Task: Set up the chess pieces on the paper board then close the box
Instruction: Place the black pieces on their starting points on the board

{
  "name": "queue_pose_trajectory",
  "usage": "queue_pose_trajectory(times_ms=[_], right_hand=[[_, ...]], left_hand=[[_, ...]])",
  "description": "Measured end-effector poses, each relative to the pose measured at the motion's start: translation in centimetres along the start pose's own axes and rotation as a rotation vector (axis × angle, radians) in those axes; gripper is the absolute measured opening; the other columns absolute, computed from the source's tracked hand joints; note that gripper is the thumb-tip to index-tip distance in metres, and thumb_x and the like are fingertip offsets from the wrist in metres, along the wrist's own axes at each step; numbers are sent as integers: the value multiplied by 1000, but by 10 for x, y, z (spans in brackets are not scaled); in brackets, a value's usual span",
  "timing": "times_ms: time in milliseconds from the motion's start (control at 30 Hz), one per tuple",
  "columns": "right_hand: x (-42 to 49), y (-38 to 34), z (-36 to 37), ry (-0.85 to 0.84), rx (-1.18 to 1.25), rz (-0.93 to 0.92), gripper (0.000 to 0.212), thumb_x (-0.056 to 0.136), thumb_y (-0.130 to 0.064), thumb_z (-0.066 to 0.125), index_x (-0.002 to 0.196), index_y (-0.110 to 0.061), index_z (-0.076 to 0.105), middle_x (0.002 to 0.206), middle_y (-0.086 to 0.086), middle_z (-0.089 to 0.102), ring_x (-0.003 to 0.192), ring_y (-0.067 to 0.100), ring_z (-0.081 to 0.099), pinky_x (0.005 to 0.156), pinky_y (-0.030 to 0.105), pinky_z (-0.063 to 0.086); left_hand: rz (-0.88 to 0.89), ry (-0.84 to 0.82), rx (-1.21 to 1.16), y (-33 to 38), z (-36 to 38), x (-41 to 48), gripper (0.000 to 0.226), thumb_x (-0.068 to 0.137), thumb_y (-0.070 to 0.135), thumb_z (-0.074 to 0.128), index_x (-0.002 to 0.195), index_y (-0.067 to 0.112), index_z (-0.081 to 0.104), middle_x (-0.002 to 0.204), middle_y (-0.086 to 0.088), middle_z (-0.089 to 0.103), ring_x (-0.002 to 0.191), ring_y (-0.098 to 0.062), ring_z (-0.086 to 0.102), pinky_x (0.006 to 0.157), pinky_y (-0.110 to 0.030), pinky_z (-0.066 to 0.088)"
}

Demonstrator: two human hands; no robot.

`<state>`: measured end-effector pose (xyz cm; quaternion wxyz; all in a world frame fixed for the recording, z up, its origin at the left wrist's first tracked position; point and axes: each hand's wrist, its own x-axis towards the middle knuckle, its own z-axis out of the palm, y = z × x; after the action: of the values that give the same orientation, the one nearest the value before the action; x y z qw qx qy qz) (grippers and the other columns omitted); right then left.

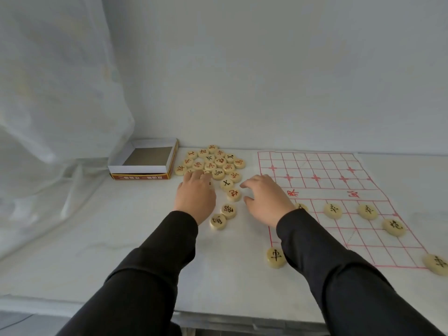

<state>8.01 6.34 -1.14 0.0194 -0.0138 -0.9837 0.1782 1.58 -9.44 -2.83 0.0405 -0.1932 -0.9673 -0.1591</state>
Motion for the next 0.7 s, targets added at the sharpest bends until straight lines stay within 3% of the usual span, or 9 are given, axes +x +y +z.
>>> queue_pose_trajectory(times_ms=[167, 400, 500, 567, 700], right_hand=[[52, -9, 2, -107, -26, -9, 41, 95, -16, 42, 136, -13, 43, 142, 7, 38, 129, 26, 34, 106, 39, 35], [146, -20, 13, -232, 96, 36, 48, 100, -29, 29, 147, -23, 25, 157, 8, 9, 144, 30, 9, 116, 44, 15], [154, -23, 23, -244, 46, 33, 44, 99, -31, 27, 142, -25, 35, 153, 2, 25, 138, 28, 26, 112, 49, 24], [153, -23, 26, -176, 112, 32, 41, 98, -24, 29, 135, -21, 47, 145, 4, 39, 129, 26, 40, 108, 43, 33], [156, -21, 24, -6, 267, 51, 37, 97, -11, 33, 128, -12, 54, 137, 9, 46, 124, 25, 45, 102, 31, 37]], left_hand=[[-17, 20, -23, -22, 14, 29, 45, 99, 26, 31, 143, 15, 33, 153, -6, 25, 143, -25, 14, 116, -36, 18], [-100, -17, -77, -38, 21, 61, 52, 99, 27, 28, 148, 13, 18, 157, -5, 14, 145, -25, 5, 118, -38, 12], [-78, 65, -139, -35, 22, 60, 46, 97, 22, 33, 141, 10, 35, 146, -7, 38, 137, -22, 27, 112, -32, 23], [-93, 160, -255, -34, 21, 61, 40, 94, 16, 38, 133, 9, 47, 131, -7, 53, 124, -22, 41, 103, -33, 36], [-191, 311, -467, -39, 22, 59, 33, 94, 11, 42, 122, 8, 58, 115, -7, 60, 111, -19, 49, 90, -24, 40]])
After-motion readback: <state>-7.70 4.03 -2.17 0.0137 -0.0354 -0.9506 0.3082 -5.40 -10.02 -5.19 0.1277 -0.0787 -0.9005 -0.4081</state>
